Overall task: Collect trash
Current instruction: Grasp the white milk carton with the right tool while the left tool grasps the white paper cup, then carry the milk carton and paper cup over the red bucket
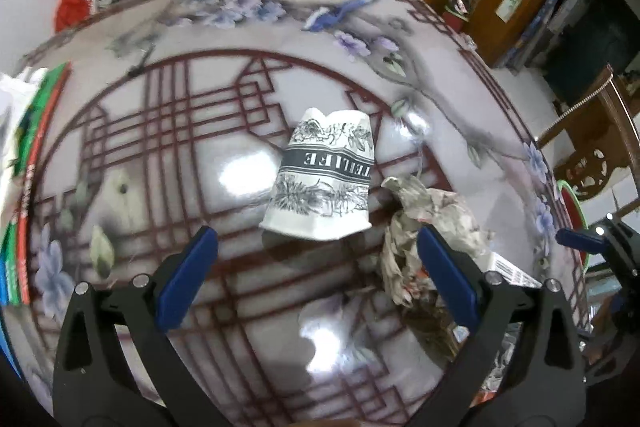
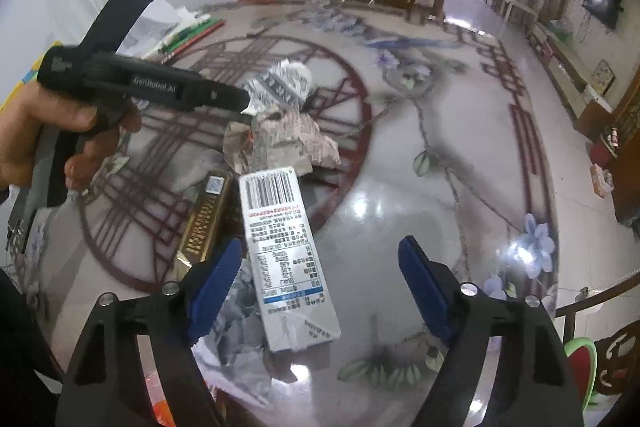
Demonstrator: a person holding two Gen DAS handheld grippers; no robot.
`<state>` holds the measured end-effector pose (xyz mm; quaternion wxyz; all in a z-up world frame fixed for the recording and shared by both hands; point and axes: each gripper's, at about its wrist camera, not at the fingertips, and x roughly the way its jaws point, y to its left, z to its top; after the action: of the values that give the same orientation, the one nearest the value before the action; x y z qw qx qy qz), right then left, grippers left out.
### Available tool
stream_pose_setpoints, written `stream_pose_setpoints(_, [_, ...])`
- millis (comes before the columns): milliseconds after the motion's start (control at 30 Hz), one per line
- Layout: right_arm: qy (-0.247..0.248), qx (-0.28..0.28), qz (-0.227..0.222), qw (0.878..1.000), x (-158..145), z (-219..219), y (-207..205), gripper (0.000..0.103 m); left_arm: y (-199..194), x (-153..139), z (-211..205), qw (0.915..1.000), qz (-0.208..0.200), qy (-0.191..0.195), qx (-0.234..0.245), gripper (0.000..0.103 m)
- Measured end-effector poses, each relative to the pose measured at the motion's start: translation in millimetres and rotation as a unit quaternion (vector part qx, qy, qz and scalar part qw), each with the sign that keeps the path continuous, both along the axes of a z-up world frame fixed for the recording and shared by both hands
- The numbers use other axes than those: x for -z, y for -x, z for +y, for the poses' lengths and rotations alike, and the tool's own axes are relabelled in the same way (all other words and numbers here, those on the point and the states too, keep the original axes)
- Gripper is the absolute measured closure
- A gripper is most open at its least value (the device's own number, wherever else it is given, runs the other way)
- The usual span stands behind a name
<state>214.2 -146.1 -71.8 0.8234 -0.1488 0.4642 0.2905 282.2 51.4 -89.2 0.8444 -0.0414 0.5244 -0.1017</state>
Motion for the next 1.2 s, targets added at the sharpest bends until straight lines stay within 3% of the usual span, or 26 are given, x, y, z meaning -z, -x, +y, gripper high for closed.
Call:
stream_pose_setpoints(167, [-0.028, -0.006, 0.032, 0.999, 10, 1, -14, 0.029, -12, 12, -4, 0.9996, 0.007, -0.014, 0.025, 0.006])
stream_pose_setpoints(233, [-0.038, -0.015, 0.047, 0.998, 11, 5, -17, 0.038, -14, 12, -7, 0.9992, 0.001, -0.024, 0.033, 0.008])
stream_pose_setpoints(400, [-0.012, -0.052, 0.042, 0.998, 13, 21, -6, 0.039, -25, 18, -6, 0.999, 0.005, -0.018, 0.04, 0.011])
stream_pose_setpoints(467, [0.015, -0.055, 0.039, 0.998, 23, 27, -3, 0.045, -29, 24, -7, 0.9986, 0.016, -0.02, 0.046, 0.019])
stream_pose_setpoints(533, [0.02, -0.056, 0.045, 0.997, 31, 30, -3, 0.063, -33, 31, -6, 0.9983, 0.026, -0.018, 0.049, 0.027])
stream_pose_setpoints(633, [0.024, -0.049, 0.036, 0.998, 32, 29, -2, 0.065, -34, 29, -7, 0.9985, 0.017, -0.017, 0.048, 0.038])
stream_pose_setpoints(767, [0.027, -0.039, 0.029, 0.998, 31, 26, -4, 0.066, -29, 28, -10, 0.9978, 0.013, -0.023, 0.061, 0.044])
stream_pose_setpoints(1200, [0.029, -0.027, 0.003, 0.999, 14, 24, 3, 0.066, 22, 0, 10, 0.9979, -0.01, -0.04, 0.049, 0.046])
